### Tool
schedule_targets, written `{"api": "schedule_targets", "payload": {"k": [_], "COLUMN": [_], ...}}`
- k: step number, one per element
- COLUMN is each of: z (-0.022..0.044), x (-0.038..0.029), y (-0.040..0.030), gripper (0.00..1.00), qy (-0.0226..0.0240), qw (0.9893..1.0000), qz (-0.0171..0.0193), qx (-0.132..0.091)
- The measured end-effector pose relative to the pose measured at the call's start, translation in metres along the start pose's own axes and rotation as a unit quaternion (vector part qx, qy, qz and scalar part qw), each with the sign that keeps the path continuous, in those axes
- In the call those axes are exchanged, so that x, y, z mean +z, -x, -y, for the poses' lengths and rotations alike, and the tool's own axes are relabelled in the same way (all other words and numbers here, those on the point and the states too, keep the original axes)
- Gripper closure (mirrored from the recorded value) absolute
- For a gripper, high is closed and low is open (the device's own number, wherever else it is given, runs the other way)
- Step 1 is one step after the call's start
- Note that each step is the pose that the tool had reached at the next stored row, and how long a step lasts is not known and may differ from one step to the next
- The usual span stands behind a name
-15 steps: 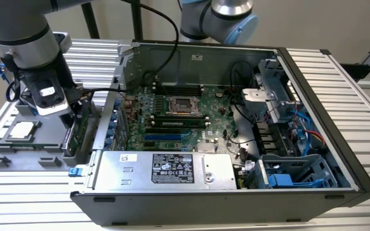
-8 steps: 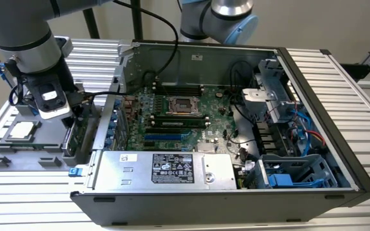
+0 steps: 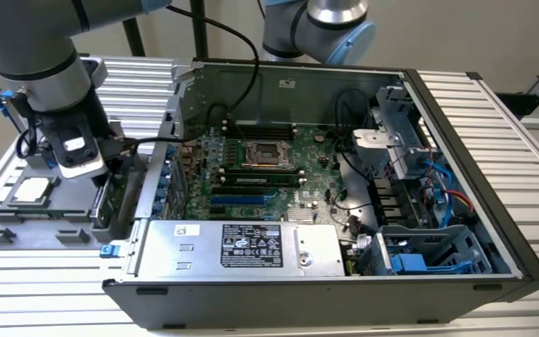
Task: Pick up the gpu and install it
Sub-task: 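Pick up the gpu and move the gpu toward the slot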
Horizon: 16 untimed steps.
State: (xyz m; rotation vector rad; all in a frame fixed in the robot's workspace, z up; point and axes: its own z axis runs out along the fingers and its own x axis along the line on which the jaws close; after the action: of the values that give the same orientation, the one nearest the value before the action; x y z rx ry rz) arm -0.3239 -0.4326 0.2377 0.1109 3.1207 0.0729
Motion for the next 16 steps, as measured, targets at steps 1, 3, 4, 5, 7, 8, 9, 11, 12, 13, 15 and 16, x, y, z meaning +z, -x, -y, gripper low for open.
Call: {"api": "schedule_targets", "payload": {"k": [1, 3, 4, 5, 7, 8, 9, 11, 12, 13, 15, 16], "z": [0.0, 0.0, 0.0, 0.0, 0.0, 0.0001, 0.0, 0.0, 0.0, 0.0, 0.0, 0.0], "x": [0.0004, 0.0007, 0.0007, 0.0007, 0.0008, 0.0008, 0.0008, 0.0008, 0.0008, 0.0009, 0.0009, 0.0008], "y": [-0.0002, -0.0003, -0.0003, -0.0003, -0.0003, -0.0003, -0.0003, -0.0003, -0.0003, -0.0003, -0.0003, -0.0003], "gripper": [1.0, 1.0, 1.0, 1.0, 1.0, 1.0, 1.0, 1.0, 1.0, 1.0, 0.0, 0.0], "qy": [0.0, 0.0, 0.0, 0.0, 0.0001, 0.0001, 0.0001, 0.0001, 0.0001, 0.0001, 0.0001, 0.0001], "qw": [1.0, 1.0, 1.0, 1.0, 1.0, 1.0, 1.0, 1.0, 1.0, 1.0, 1.0, 1.0], "qz": [0.0, 0.0, 0.0, 0.0, 0.0001, 0.0001, 0.0001, 0.0001, 0.0001, 0.0001, 0.0001, 0.0], "qx": [0.0, 0.0, 0.0, 0.0, 0.0, 0.0, 0.0, 0.0, 0.0, 0.0, 0.0, 0.0]}}
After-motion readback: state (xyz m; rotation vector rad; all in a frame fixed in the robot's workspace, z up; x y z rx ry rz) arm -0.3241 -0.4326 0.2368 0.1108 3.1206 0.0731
